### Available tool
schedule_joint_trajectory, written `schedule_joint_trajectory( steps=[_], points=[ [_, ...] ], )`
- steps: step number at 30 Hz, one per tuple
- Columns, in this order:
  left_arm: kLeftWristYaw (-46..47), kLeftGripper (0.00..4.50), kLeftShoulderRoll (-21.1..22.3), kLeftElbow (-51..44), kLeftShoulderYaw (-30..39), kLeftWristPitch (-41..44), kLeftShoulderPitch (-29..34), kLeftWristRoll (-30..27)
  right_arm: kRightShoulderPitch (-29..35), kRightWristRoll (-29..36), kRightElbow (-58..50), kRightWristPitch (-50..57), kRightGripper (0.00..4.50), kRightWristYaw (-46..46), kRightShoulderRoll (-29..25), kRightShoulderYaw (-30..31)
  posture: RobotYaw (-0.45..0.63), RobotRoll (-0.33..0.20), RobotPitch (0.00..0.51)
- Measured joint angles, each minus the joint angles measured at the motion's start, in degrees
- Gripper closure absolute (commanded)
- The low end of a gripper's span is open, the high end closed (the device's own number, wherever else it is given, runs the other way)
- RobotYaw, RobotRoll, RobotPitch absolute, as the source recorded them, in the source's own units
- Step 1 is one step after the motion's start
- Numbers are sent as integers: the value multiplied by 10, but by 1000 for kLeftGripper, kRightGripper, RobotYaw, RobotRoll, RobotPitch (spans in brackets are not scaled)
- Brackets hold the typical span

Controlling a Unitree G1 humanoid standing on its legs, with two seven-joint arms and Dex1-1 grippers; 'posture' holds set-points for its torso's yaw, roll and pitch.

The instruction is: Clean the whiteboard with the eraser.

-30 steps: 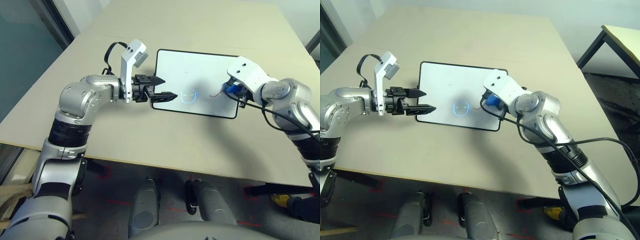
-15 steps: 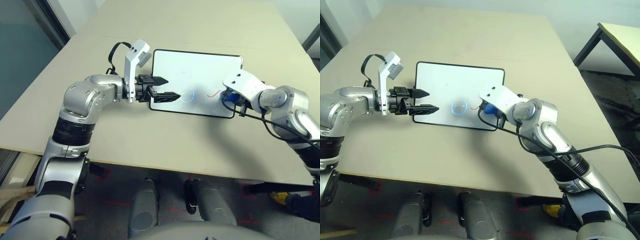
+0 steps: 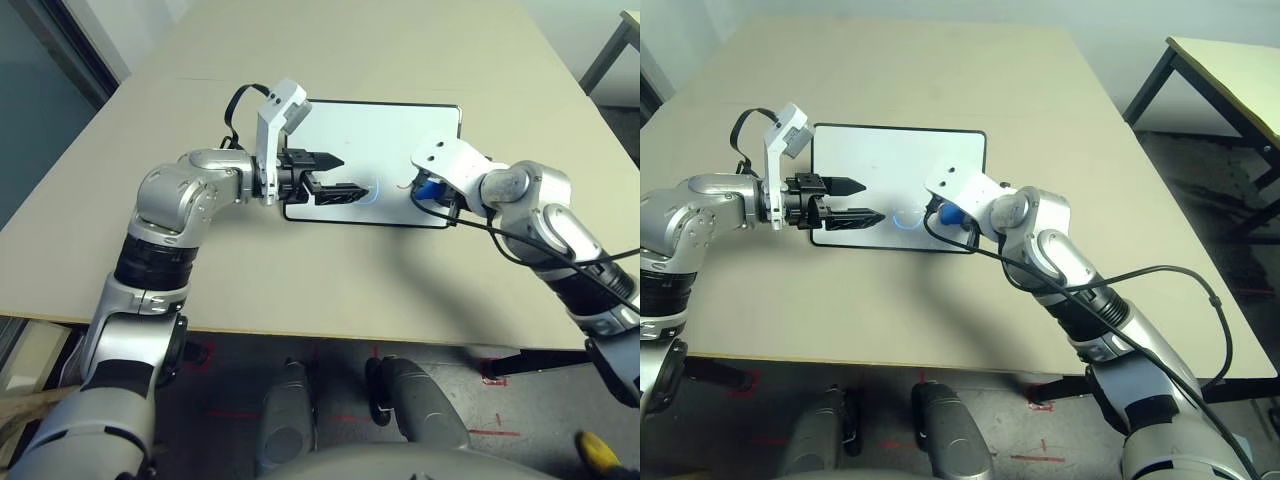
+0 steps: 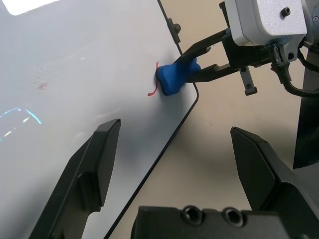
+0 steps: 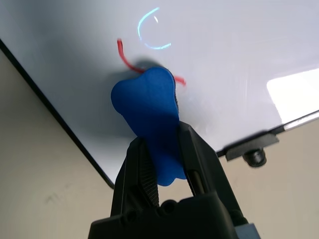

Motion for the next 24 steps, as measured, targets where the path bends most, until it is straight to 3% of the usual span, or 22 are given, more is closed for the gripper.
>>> schedule_joint_trajectory(
  steps=[9, 24],
  points=[
    [0, 0, 0, 0, 0, 0, 2, 0, -26, -5, 39, -9, 3700, -10, 37, 0, -109, 0, 166],
    [0, 0, -1, 0, -1, 0, 5, 0, -10, -16, 10, -7, 3701, -14, 42, 1, -122, 0, 173]
  ],
)
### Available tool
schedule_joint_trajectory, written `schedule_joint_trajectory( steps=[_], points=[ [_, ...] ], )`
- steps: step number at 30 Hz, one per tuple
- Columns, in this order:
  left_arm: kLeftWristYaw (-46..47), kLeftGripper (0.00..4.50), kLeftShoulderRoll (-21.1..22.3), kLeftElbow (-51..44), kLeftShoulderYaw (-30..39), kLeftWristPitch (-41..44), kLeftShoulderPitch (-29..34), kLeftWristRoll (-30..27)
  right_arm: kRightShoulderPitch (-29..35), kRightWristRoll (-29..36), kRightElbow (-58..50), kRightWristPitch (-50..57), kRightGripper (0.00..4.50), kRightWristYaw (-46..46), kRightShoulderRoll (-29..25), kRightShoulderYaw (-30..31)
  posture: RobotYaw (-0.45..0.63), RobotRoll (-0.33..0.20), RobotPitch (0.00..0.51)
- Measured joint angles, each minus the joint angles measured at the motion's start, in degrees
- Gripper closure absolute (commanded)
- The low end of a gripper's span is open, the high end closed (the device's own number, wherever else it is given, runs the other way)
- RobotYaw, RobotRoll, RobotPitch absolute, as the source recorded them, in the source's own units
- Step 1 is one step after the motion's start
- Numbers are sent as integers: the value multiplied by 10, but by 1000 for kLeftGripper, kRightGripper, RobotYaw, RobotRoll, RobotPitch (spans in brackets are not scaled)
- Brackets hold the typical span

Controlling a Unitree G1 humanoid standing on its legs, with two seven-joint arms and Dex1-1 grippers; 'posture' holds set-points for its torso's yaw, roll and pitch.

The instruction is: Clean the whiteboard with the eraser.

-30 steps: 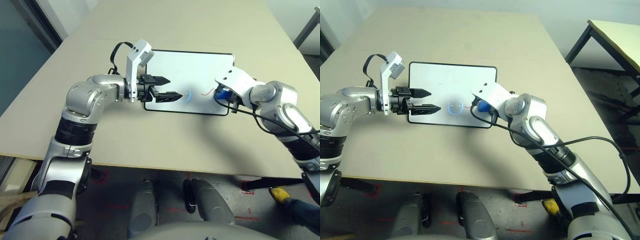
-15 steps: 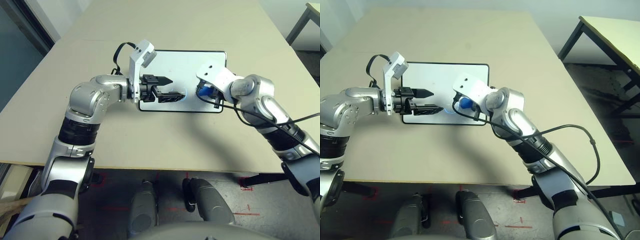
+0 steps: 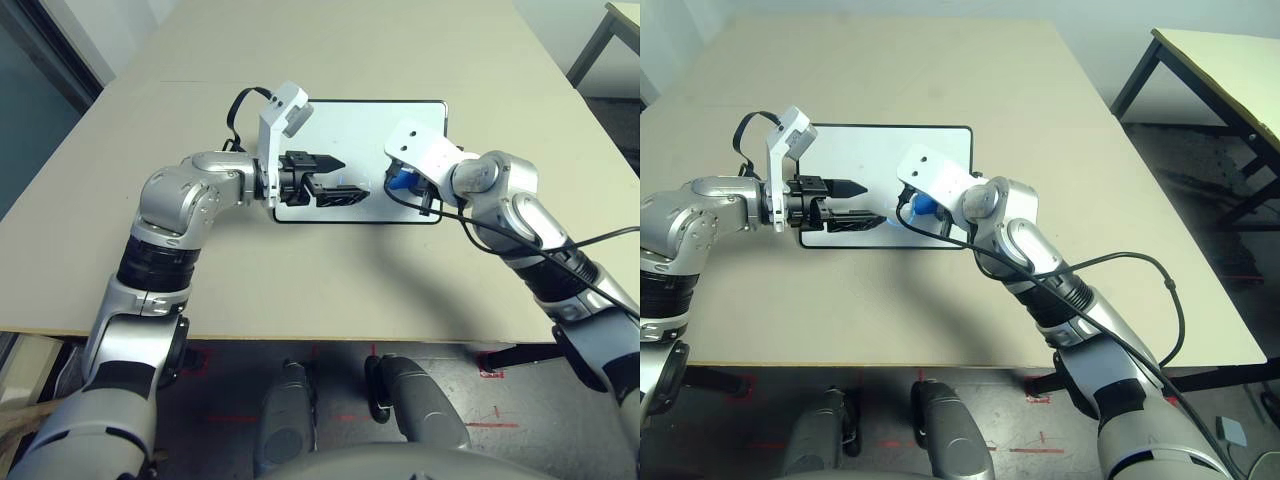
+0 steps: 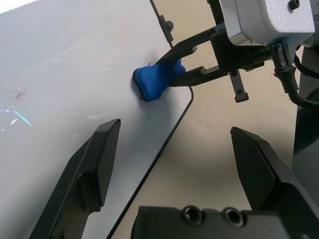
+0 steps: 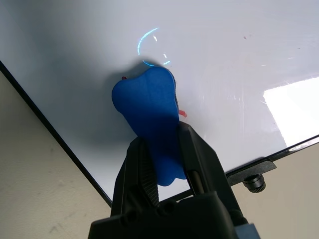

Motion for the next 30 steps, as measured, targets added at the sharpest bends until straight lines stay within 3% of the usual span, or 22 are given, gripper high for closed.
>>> schedule_joint_trajectory(
  steps=[16, 24, 30],
  points=[
    [4, 0, -2, 0, -1, -1, 0, 0, -14, -4, 23, -14, 3701, -3, 41, 14, -113, 0, 182],
    [4, 0, -2, 0, -1, 0, 0, -1, -10, 5, 23, -43, 3702, 2, 5, 13, -130, 0, 180],
    [3, 0, -3, 1, -2, 0, 0, 0, 2, 10, 26, -56, 3702, 2, -77, -15, -149, 0, 182]
  ],
)
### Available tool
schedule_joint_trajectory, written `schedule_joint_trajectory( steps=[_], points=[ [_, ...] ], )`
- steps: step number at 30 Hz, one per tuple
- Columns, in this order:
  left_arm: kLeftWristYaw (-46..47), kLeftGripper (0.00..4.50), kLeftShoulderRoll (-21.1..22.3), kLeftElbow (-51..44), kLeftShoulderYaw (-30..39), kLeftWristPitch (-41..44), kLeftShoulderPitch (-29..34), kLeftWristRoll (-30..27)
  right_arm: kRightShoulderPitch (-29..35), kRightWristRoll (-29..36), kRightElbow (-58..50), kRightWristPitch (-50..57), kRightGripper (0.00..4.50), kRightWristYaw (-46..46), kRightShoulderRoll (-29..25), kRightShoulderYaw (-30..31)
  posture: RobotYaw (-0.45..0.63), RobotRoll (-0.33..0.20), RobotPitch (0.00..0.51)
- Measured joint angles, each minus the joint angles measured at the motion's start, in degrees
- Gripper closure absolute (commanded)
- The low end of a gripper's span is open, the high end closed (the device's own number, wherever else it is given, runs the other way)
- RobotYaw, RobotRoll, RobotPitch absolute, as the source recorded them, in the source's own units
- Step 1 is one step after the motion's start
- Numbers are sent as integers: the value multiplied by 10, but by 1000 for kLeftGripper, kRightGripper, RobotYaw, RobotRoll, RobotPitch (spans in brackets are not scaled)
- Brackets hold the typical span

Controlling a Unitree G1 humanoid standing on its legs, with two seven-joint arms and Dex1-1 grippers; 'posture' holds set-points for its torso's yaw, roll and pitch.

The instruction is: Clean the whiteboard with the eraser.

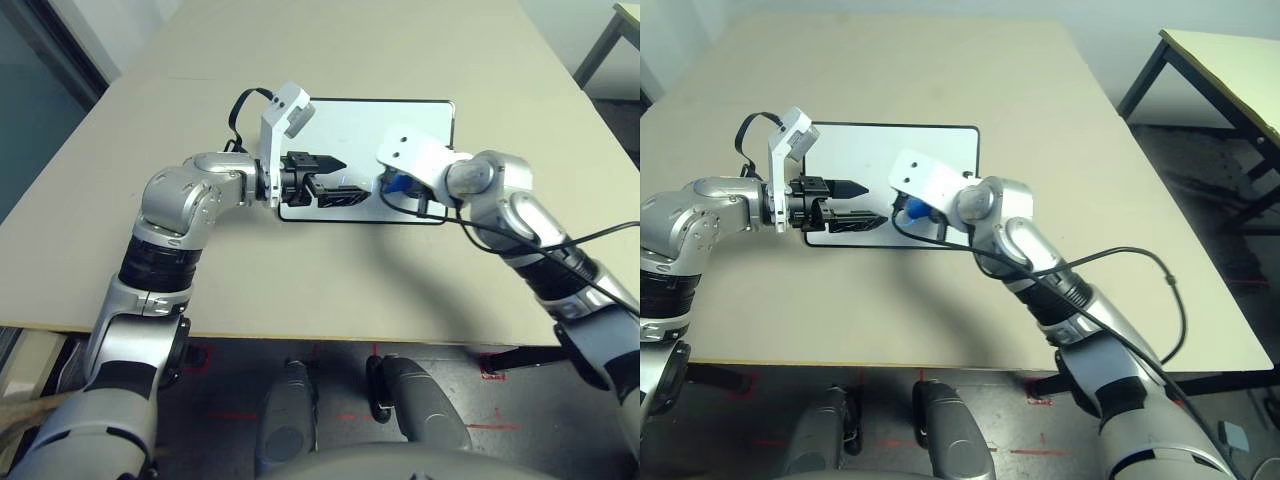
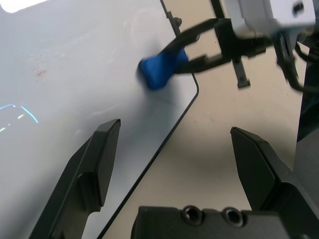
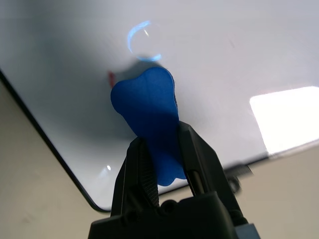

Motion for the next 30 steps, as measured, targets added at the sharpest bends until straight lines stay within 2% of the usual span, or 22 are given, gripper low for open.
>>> schedule_joint_trajectory(
  steps=[7, 12, 30],
  points=[
    [-4, 0, 0, 2, -2, -5, 0, 0, 21, 0, -1, -10, 3702, 0, -40, -18, -152, 0, 185],
    [-9, 0, 0, 5, -2, -6, 0, 1, 24, -1, -5, -9, 3703, 0, -40, -20, -153, 0, 184],
    [-8, 0, -1, 10, -3, -6, -1, 3, 3, -32, 5, 12, 3703, 1, 73, 9, -126, 0, 187]
  ],
)
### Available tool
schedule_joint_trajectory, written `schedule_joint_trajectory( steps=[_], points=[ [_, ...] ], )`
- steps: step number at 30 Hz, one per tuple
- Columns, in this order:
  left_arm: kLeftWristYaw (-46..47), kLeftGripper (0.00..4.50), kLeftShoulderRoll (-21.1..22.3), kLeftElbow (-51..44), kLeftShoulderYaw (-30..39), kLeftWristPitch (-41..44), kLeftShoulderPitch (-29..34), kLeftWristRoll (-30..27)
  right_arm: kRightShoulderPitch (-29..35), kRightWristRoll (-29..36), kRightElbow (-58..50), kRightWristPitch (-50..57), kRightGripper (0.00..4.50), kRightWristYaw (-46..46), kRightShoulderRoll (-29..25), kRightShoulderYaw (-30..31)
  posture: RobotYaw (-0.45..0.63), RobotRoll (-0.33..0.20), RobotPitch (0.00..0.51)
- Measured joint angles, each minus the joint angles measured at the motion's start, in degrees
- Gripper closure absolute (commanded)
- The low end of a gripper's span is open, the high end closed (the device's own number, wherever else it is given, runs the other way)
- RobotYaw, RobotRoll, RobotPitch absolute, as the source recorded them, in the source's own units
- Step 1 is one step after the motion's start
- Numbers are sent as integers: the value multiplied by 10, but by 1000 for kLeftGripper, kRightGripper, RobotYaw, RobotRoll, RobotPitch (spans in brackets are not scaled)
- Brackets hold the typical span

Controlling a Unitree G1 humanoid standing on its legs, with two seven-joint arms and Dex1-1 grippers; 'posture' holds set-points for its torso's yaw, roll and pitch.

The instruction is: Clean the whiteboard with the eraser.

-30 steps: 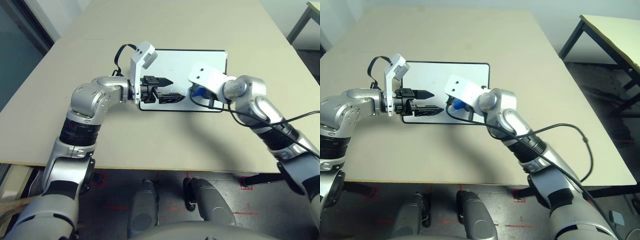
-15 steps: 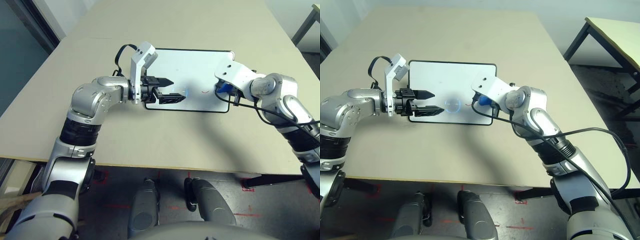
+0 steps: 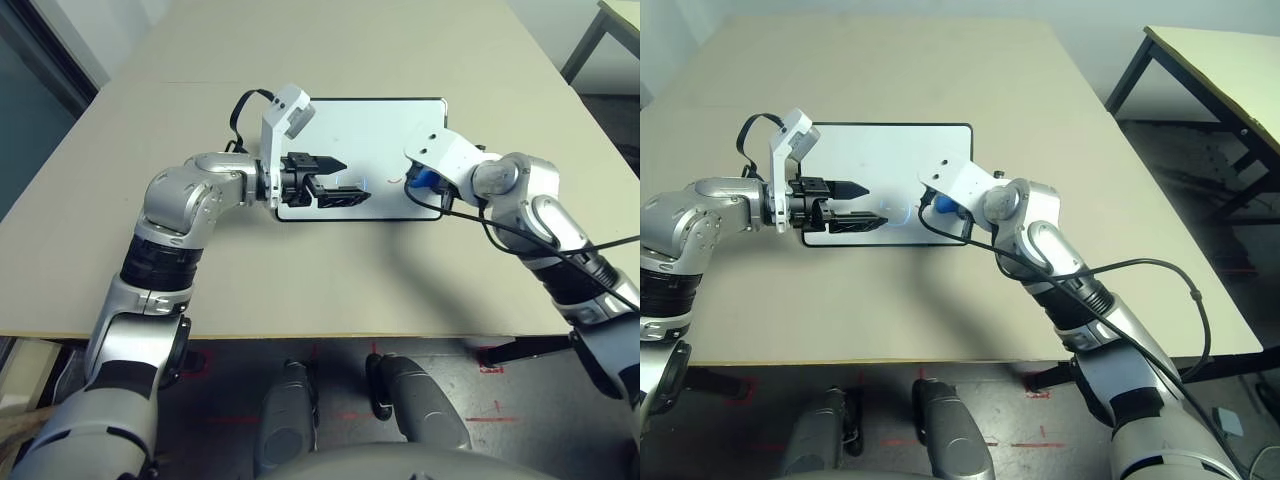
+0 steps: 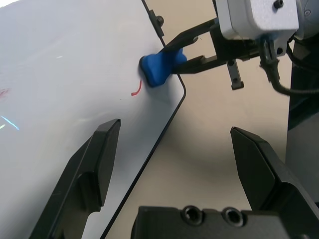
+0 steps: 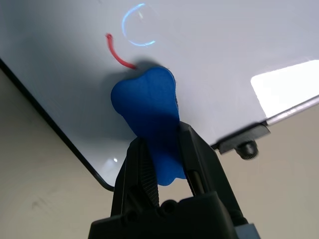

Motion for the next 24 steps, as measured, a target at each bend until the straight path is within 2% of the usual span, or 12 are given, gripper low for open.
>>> schedule_joint_trajectory(
  steps=[7, 14, 18, 24],
  points=[
    [8, 0, -8, -1, 0, 1, 0, -1, -36, -3, 39, -7, 3703, -2, 48, 15, -125, 0, 184],
    [12, 0, -11, -8, 0, 3, 0, -4, -50, -3, 63, -18, 3703, -7, 64, 18, -123, 0, 180],
    [15, 0, -12, -12, 0, 7, 0, -4, -45, -3, 59, -25, 3703, -7, 53, 18, -133, 0, 176],
    [18, 0, -12, -22, 0, 11, 4, -5, -4, 6, 9, -37, 3703, -5, -7, 3, -146, 0, 174]
  ],
)
